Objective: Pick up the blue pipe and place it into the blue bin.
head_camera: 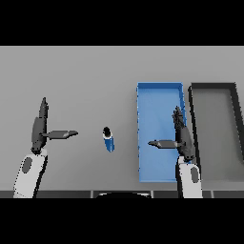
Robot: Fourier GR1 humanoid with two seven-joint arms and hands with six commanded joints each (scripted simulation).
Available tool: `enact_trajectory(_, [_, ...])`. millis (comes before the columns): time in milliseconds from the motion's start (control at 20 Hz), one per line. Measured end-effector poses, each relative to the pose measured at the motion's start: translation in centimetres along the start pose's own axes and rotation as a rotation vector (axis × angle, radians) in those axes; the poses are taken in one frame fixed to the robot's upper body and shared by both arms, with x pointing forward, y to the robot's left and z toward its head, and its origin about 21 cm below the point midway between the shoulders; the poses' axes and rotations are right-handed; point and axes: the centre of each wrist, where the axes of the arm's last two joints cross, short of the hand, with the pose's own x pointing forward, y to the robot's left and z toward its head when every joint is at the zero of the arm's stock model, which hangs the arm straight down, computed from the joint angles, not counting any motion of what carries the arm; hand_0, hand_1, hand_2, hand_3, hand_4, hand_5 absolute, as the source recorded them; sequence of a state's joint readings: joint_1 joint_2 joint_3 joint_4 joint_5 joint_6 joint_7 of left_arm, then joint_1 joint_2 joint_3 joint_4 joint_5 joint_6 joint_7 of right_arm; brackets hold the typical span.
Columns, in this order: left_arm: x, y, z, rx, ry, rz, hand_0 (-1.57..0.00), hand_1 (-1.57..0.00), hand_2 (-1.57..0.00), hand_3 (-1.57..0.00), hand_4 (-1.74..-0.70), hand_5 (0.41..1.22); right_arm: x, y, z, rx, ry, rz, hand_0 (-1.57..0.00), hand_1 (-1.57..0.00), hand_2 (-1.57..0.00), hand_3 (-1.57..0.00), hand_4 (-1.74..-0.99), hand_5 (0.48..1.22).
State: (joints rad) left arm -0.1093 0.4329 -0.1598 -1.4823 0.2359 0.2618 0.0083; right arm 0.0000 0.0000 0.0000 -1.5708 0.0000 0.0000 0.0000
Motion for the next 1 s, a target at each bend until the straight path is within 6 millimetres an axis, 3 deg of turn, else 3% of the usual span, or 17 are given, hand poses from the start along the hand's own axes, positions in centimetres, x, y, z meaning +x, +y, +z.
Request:
enact_trajectory(300, [0.2, -0.5, -0.5, 0.002, 0.000, -0.001, 0.00, 0.00, 0.00, 0.00, -0.97, 0.593, -0.1, -0.5, -0.1, -0.001, -0.003, -0.006, 0.00, 0.00, 0.00, 0.00, -1.205, 0.629])
enact_trajectory(400, [-1.0, 1.9, 0.8, -0.181, -0.050, -0.124, 0.00, 0.00, 0.00, 0.00, -0.96, 0.590, 0.7, -2.8, 1.5, 0.056, -0.139, 0.222, 0.00, 0.00, 0.00, 0.00, -1.197, 0.627])
enact_trajectory(550, [-1.2, 3.2, 1.0, -0.270, -0.075, -0.172, 0.00, 0.00, 0.00, 0.00, -0.96, 0.595, 1.3, -2.5, 2.2, 0.097, -0.151, 0.301, 0.00, 0.00, 0.00, 0.00, -1.196, 0.623])
enact_trajectory(900, [-0.6, 3.2, 2.1, -0.485, -0.089, -0.173, 0.00, 0.00, 0.00, 0.00, -1.03, 0.549, 1.7, -2.7, 2.1, 0.108, -0.130, 0.320, 0.00, 0.00, 0.00, 0.00, -1.179, 0.616])
enact_trajectory(1000, [-0.3, 1.9, 2.8, -0.574, -0.089, -0.165, 0.00, 0.00, 0.00, 0.00, -1.07, 0.522, 1.4, -2.7, 2.0, 0.114, -0.129, 0.324, 0.00, 0.00, 0.00, 0.00, -1.174, 0.616])
